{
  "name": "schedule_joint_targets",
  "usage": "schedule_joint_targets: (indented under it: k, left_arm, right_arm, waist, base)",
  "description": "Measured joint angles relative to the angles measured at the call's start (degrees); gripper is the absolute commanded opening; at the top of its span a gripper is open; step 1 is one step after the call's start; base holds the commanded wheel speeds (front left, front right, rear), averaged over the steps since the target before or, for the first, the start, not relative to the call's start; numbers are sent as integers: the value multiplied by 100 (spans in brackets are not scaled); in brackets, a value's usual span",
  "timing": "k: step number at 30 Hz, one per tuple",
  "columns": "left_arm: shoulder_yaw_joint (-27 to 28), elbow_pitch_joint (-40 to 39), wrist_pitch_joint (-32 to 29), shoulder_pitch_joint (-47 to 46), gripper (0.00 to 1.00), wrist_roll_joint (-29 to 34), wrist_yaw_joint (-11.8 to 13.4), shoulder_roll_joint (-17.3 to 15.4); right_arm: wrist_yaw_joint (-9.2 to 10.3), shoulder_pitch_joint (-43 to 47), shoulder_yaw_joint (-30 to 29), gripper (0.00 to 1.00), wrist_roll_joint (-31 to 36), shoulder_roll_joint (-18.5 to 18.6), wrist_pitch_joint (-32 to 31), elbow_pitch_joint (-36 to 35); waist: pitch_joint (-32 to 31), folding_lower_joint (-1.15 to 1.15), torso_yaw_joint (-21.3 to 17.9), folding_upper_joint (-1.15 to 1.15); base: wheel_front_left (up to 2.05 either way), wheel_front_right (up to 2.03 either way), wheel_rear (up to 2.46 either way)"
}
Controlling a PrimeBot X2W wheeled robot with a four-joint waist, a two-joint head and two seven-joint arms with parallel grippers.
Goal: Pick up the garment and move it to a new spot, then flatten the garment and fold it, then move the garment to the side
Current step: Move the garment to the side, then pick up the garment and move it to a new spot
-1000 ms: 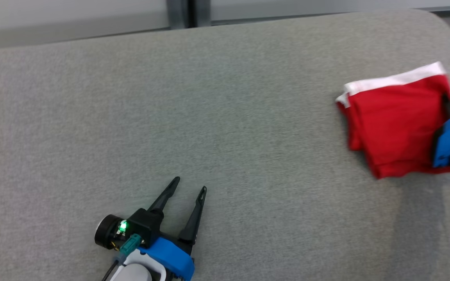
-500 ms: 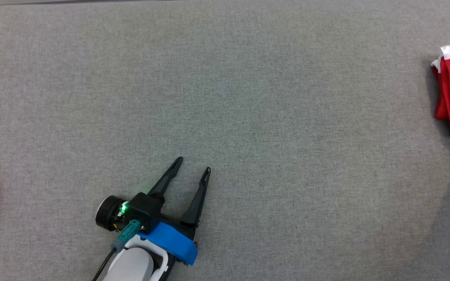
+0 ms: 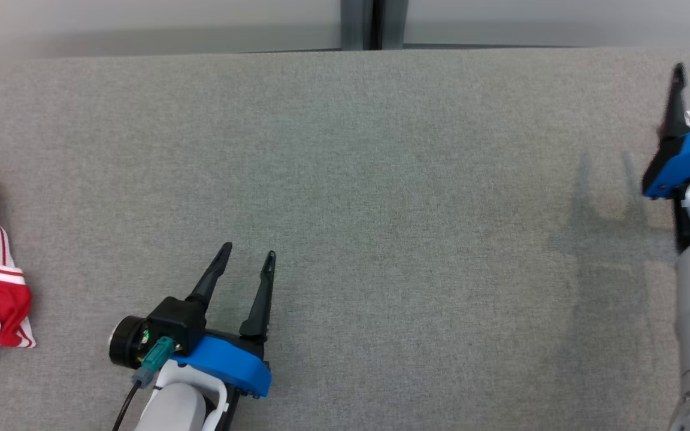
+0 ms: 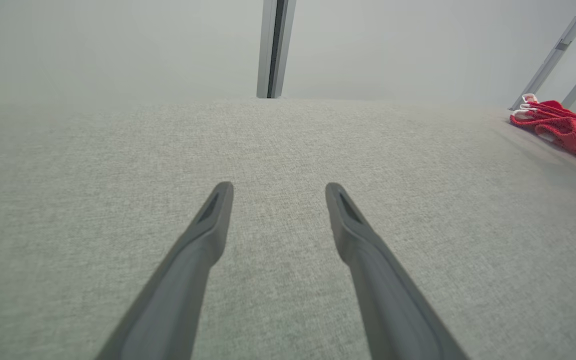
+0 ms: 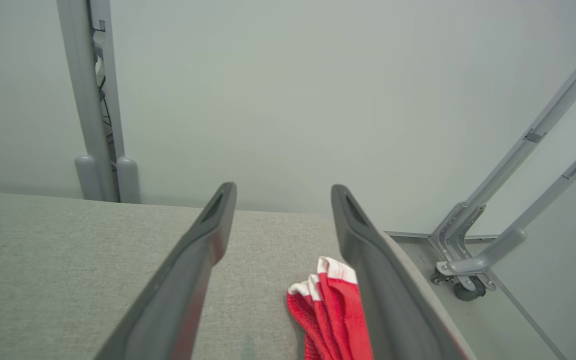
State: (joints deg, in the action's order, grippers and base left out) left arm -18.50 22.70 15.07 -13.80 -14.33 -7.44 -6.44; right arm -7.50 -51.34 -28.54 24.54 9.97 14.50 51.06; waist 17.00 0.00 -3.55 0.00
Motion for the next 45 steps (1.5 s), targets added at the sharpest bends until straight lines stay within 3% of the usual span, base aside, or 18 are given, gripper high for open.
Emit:
schedule_joint_targets:
  k: [7,19,36,45]
  left_arm:
    - [778,123,0,208,100,202,0,109]
    - [1563,293,0,697,100,477,0,276]
    - [1872,326,-1,1273,100,419,36,346]
    - [1751,318,-1,1263,100,344,88,350]
  right_arm:
    - [0,701,1282,100,-1047,-617,49,-461]
    - [0,2871,2551,100,-2944,-710,53,-1166]
    - [1,3807,2934,100,-3608,-709,54,-1605]
    - [1,3863,3078,100,-3541,-706,54,-1582]
  waist:
    - [-476,0,199,0]
    - [-1096,-1,415,0]
    - [-1693,-1,279,0]
    - [-1668,-1,553,0]
  base:
    - [0,0,0]
    - [0,0,0]
    - [0,0,0]
    - [0,0,0]
